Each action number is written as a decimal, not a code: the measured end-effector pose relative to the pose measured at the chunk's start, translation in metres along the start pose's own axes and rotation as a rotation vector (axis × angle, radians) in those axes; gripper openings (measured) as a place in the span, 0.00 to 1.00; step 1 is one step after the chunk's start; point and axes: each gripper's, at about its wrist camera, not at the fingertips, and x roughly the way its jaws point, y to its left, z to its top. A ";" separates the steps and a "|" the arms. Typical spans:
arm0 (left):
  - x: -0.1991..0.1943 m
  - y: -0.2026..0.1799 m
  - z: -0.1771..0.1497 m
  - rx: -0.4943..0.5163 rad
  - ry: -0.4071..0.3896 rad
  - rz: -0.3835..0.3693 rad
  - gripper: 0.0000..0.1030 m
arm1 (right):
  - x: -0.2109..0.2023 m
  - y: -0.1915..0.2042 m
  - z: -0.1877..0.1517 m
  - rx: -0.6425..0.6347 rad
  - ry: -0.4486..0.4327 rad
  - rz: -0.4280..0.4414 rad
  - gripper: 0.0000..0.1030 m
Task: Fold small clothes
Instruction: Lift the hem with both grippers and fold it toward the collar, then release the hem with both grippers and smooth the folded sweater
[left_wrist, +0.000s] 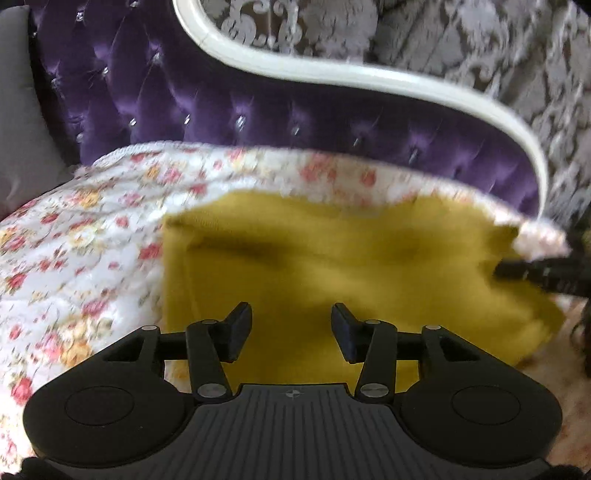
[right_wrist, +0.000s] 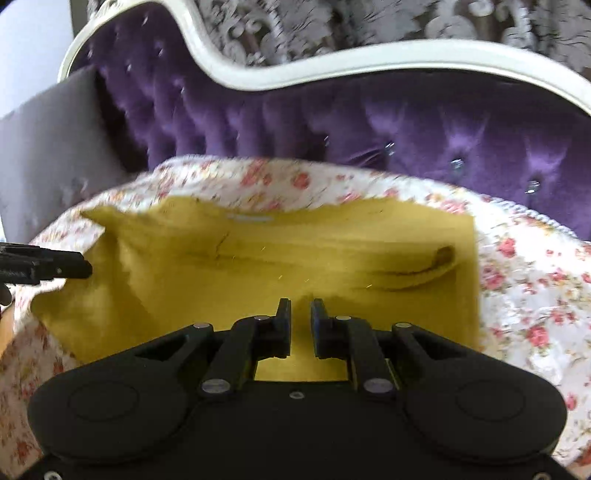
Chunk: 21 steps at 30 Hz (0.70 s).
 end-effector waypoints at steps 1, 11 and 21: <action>0.002 0.001 -0.006 0.000 0.012 0.004 0.44 | 0.004 0.002 0.000 -0.013 0.007 0.001 0.22; -0.011 0.001 -0.040 0.045 -0.011 0.029 0.45 | 0.055 -0.001 0.030 -0.030 0.034 -0.032 0.29; -0.013 0.003 -0.041 0.033 -0.010 0.022 0.45 | 0.083 -0.030 0.092 0.125 -0.039 -0.090 0.32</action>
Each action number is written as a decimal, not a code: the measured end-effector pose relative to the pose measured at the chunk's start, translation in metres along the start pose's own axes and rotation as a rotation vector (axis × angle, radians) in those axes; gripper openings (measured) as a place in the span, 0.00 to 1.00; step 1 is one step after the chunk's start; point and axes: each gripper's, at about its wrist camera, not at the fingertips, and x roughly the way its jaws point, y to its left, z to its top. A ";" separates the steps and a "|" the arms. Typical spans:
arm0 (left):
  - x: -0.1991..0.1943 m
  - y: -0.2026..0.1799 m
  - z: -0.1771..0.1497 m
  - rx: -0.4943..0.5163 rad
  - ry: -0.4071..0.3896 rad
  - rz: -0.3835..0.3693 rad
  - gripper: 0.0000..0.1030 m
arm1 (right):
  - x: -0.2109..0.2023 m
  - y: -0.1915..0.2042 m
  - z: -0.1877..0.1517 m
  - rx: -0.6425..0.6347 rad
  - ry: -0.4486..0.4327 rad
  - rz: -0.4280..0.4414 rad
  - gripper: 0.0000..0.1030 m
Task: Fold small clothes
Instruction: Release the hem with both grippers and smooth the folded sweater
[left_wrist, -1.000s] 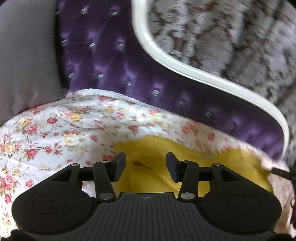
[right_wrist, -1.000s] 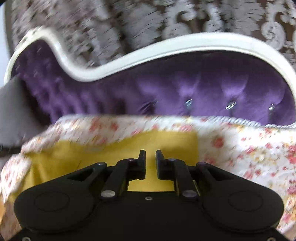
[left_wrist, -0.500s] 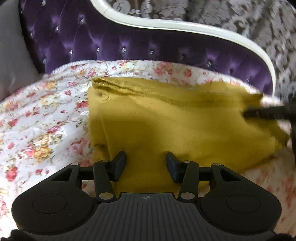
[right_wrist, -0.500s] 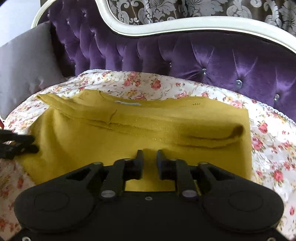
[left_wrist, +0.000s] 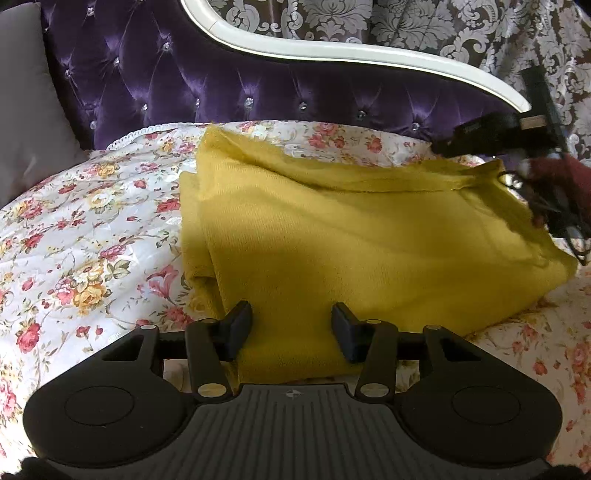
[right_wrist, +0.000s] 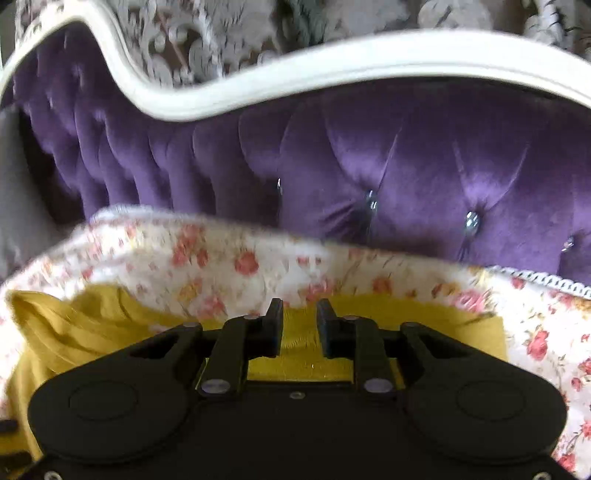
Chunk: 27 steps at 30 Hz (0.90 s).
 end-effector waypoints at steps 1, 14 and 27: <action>0.000 0.000 0.000 0.003 0.000 0.000 0.46 | -0.008 0.002 -0.001 -0.004 -0.010 0.012 0.32; -0.001 -0.006 -0.004 0.039 -0.024 0.020 0.46 | -0.046 0.056 -0.073 -0.245 0.126 0.126 0.34; -0.004 -0.004 -0.003 0.036 -0.026 0.010 0.46 | 0.018 0.022 0.006 -0.004 0.035 0.000 0.38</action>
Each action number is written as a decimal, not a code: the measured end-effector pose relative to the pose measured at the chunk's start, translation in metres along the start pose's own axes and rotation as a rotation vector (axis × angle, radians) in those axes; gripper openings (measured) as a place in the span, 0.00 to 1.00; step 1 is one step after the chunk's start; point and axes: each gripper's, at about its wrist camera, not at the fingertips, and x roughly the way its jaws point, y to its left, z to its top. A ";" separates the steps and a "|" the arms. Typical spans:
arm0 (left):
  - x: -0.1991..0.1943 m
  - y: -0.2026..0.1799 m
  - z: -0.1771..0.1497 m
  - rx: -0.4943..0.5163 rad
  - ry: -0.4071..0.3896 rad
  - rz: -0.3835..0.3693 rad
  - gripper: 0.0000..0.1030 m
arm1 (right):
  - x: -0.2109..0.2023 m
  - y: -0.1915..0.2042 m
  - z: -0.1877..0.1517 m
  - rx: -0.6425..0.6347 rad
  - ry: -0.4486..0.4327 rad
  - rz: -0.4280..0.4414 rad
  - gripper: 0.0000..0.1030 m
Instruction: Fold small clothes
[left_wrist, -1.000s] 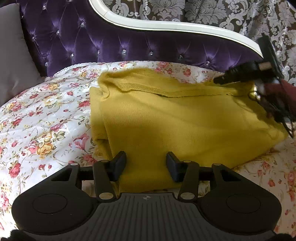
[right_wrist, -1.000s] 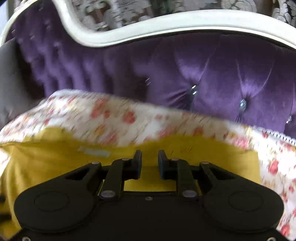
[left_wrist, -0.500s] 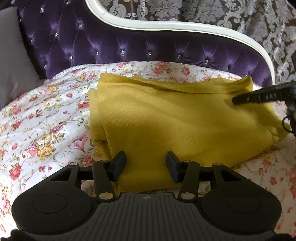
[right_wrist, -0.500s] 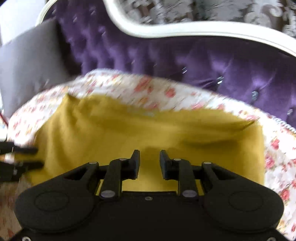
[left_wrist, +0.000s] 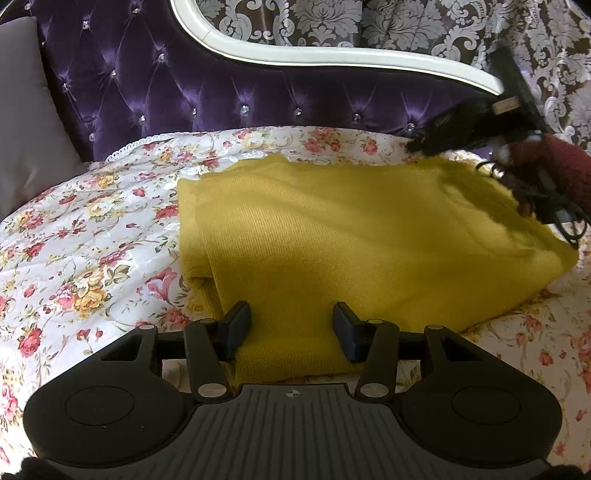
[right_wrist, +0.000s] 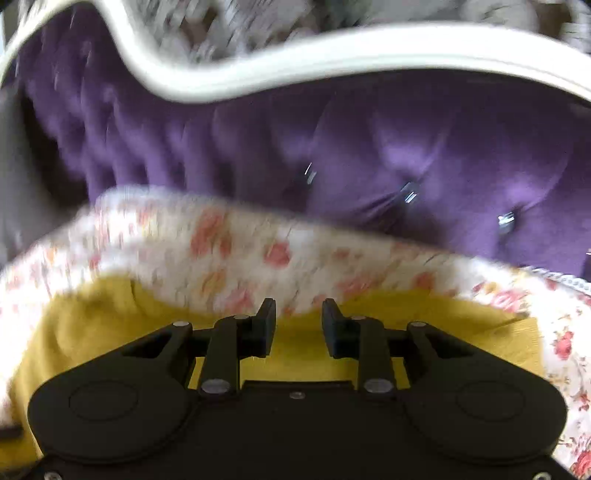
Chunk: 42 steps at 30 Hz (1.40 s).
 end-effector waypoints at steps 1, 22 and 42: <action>0.000 0.002 0.002 -0.003 0.006 -0.007 0.46 | -0.011 -0.005 -0.001 0.022 -0.027 0.017 0.42; 0.006 -0.056 0.013 0.179 0.170 -0.120 0.56 | -0.103 0.048 -0.143 -0.325 0.120 0.001 0.93; -0.028 -0.042 -0.019 0.158 0.094 -0.109 0.59 | -0.153 0.078 -0.134 -0.264 -0.069 0.052 0.95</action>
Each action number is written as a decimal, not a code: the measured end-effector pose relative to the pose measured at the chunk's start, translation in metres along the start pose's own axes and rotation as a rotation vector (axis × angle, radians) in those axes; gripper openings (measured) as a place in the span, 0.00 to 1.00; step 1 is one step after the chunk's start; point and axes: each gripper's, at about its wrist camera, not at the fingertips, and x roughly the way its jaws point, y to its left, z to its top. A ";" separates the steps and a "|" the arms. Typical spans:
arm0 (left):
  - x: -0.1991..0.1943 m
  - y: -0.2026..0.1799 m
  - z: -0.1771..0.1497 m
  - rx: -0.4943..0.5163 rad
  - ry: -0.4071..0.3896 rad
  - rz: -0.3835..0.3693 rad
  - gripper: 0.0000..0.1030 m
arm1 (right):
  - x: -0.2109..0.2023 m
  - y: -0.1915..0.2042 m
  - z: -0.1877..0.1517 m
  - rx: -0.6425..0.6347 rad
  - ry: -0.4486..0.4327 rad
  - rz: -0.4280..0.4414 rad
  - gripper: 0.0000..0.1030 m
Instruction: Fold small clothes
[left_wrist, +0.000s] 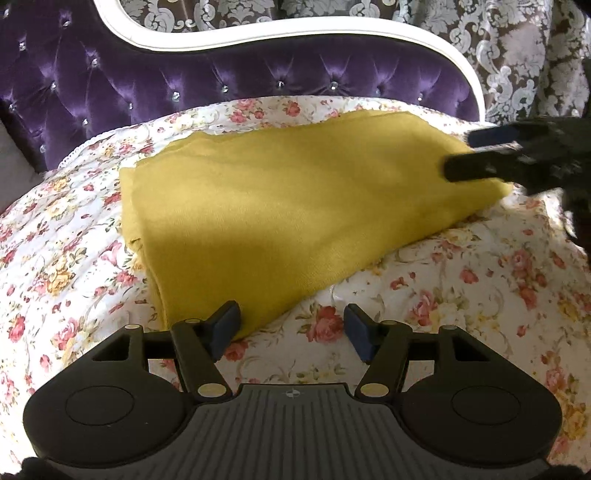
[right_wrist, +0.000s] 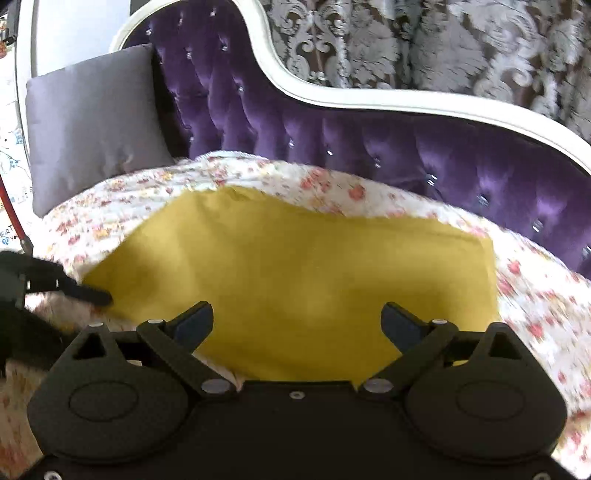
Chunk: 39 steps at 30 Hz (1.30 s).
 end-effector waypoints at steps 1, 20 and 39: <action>-0.001 0.000 0.000 -0.005 -0.003 -0.003 0.59 | 0.007 0.006 0.004 -0.008 0.002 0.002 0.95; 0.003 -0.016 -0.016 -0.028 -0.111 0.027 0.85 | 0.050 0.039 -0.031 -0.048 0.198 0.080 1.00; 0.003 -0.020 -0.019 -0.027 -0.123 0.033 0.93 | 0.067 -0.098 0.028 0.174 0.072 -0.054 0.69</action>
